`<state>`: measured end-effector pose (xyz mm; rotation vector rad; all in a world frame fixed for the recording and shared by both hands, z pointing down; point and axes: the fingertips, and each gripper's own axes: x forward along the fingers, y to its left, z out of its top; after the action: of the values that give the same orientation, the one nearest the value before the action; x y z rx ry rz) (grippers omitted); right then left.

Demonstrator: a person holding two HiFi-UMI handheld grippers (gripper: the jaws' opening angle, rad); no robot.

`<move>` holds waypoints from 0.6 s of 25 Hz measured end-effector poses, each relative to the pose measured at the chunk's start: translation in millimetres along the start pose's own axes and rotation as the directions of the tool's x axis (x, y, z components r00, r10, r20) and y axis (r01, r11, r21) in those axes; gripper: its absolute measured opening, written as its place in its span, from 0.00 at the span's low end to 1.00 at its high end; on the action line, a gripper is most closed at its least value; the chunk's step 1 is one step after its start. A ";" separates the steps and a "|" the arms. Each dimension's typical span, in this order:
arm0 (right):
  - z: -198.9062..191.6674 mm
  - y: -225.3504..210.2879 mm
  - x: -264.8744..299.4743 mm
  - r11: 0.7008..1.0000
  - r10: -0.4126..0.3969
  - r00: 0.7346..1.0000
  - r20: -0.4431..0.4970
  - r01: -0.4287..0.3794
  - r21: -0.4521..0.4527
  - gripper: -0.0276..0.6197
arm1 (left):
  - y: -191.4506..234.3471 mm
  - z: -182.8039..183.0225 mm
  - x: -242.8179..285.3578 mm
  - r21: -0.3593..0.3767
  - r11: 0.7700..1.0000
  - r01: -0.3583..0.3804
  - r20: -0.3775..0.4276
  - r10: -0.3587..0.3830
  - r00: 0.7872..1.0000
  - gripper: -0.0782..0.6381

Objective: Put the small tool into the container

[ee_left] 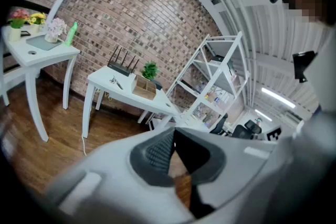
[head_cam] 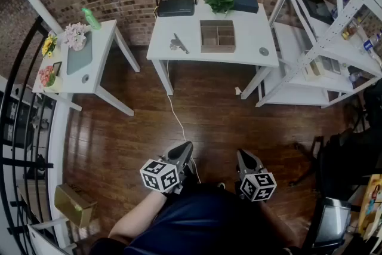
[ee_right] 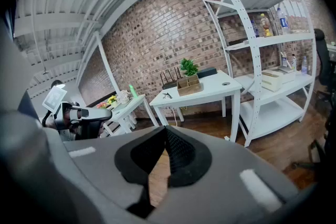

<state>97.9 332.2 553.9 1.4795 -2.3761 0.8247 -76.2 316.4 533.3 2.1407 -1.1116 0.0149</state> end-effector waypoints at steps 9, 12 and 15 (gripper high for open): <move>21.8 46.0 76.5 0.999 -0.005 0.999 -0.049 0.003 -0.047 0.06 | 110.3 43.9 -14.2 -0.039 0.998 -0.046 -0.008 0.045 0.999 0.11; 30.2 43.2 93.9 0.999 -0.013 0.998 -0.062 0.009 -0.052 0.06 | 129.6 60.8 -6.6 -0.052 0.997 -0.059 0.005 0.059 0.998 0.11; 38.9 40.1 113.1 0.999 -0.002 0.998 -0.070 -0.002 -0.053 0.06 | 141.4 80.6 8.8 -0.047 0.997 -0.062 0.018 0.063 0.998 0.11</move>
<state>13.8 238.4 560.8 1.4069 -2.3283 0.7939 -196.1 209.1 558.9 2.0687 -1.1787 -0.0036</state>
